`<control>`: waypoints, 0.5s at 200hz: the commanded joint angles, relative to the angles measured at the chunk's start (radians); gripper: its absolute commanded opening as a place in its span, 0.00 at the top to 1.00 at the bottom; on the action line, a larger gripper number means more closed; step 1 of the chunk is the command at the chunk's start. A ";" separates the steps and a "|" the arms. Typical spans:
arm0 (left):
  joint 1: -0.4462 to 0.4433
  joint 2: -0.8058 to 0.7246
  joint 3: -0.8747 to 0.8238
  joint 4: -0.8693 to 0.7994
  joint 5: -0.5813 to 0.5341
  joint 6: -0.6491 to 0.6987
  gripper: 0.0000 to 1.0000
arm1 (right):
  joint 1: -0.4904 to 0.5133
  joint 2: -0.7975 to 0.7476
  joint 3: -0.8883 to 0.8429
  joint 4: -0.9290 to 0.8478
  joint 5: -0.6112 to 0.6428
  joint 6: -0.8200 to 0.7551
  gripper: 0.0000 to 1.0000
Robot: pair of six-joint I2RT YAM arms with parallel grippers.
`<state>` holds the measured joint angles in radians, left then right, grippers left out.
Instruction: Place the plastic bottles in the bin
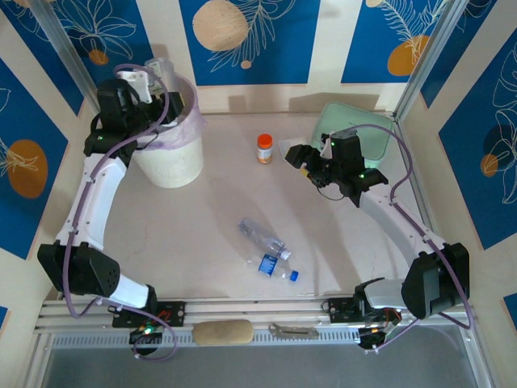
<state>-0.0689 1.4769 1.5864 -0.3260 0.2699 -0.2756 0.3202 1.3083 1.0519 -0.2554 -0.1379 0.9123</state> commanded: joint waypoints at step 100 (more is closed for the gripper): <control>0.107 0.177 0.096 -0.081 0.051 -0.005 0.47 | -0.010 -0.033 -0.015 -0.033 0.000 -0.009 0.19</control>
<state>0.0254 1.6550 1.6520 -0.4110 0.2878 -0.2642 0.3138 1.3048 1.0515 -0.2638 -0.1379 0.9127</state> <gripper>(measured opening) 0.581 0.811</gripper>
